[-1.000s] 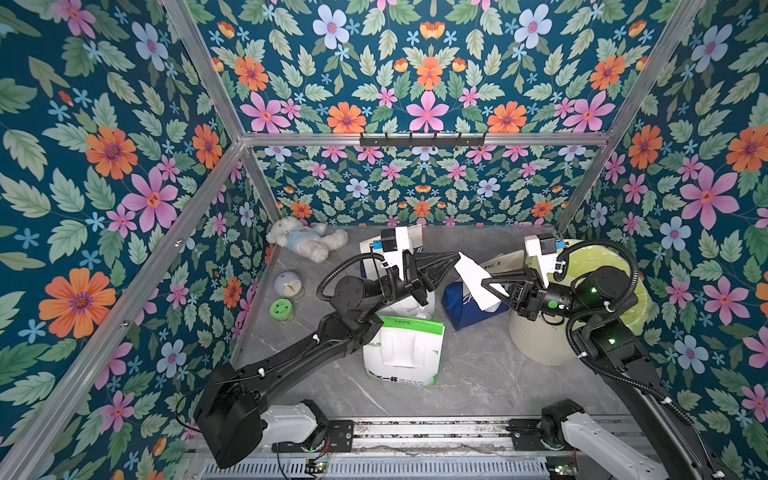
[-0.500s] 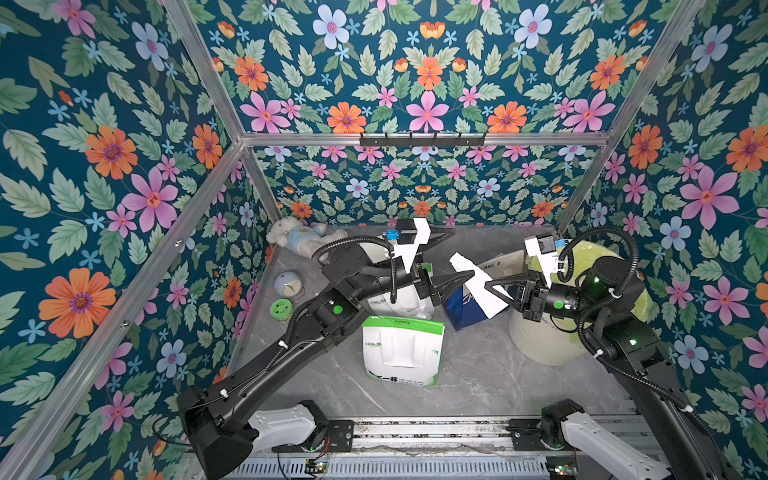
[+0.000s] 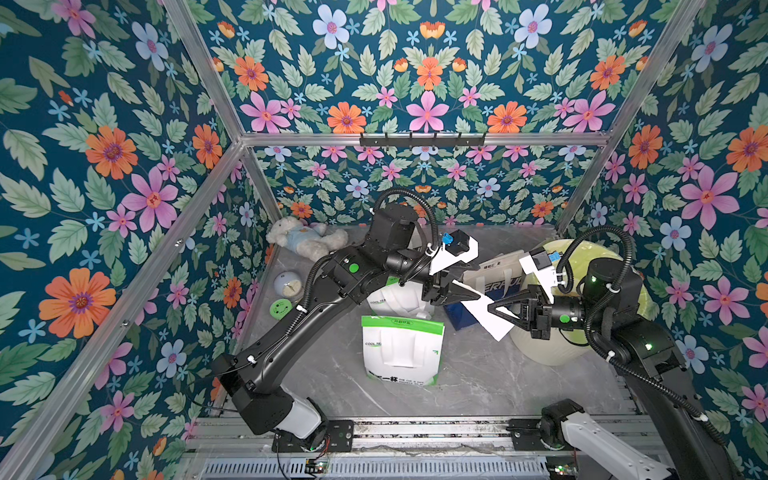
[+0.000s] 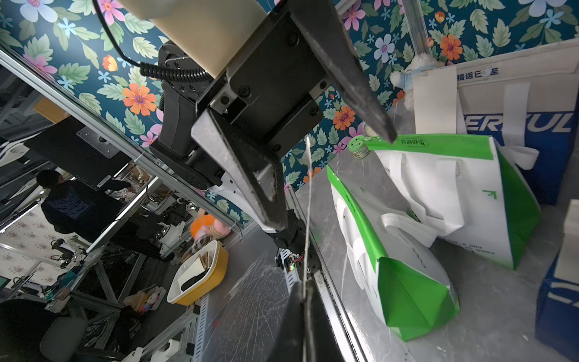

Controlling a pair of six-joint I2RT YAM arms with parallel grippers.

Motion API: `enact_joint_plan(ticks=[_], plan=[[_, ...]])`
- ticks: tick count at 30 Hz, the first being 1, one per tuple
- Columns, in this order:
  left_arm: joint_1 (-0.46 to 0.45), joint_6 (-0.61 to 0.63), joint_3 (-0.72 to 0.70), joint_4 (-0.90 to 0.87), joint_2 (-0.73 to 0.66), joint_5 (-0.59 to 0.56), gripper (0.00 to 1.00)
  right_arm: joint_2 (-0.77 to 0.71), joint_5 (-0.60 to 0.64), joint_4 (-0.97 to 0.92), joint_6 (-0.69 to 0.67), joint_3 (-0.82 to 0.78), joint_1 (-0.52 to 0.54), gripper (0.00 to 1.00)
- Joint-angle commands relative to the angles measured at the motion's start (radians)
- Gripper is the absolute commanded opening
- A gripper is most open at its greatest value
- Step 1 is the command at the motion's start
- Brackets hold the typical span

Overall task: Shred takeout receipts and throw away
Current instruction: Shred the takeout receipt.

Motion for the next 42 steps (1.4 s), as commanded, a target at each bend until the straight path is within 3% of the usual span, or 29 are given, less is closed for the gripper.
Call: enact_joint_plan(ticks=[1, 7, 9, 15, 18, 21, 27, 30, 32, 36, 42], plan=[[-0.002, 0.025, 0.000, -0.038, 0.000, 0.087, 0.54, -0.001, -0.012, -0.034, -0.041, 0.006, 0.001, 0.00], [-0.009, 0.021, -0.020, -0.027, -0.009, 0.088, 0.46, -0.001, -0.003, -0.023, -0.039, 0.006, 0.001, 0.00], [-0.016, 0.021, -0.024, -0.021, -0.010, 0.084, 0.36, 0.002, -0.003, -0.019, -0.034, 0.007, 0.002, 0.00], [-0.039, 0.021, -0.034, -0.012, -0.003, 0.055, 0.27, 0.005, 0.006, -0.012, -0.026, 0.010, 0.002, 0.00], [-0.044, 0.019, -0.039, -0.006, -0.003, 0.044, 0.17, 0.005, 0.013, -0.012, -0.027, 0.013, 0.001, 0.00], [-0.047, -0.008, -0.066, 0.044, -0.018, 0.027, 0.00, 0.002, 0.021, -0.013, -0.029, 0.011, 0.000, 0.00], [-0.046, -0.062, -0.154, 0.167, -0.072, 0.001, 0.00, -0.013, 0.077, 0.003, -0.024, 0.002, 0.001, 0.00], [-0.046, -0.074, -0.162, 0.179, -0.072, -0.002, 0.00, -0.035, 0.112, 0.040, -0.017, -0.014, 0.000, 0.27], [-0.047, -0.087, -0.170, 0.196, -0.074, -0.001, 0.00, -0.043, 0.111, 0.080, 0.001, -0.025, 0.001, 0.36], [-0.048, -0.111, -0.192, 0.241, -0.079, -0.001, 0.00, -0.042, 0.092, 0.144, 0.035, -0.034, 0.001, 0.37], [-0.048, -0.135, -0.212, 0.287, -0.089, 0.007, 0.00, -0.025, 0.081, 0.199, 0.068, -0.043, 0.003, 0.30]])
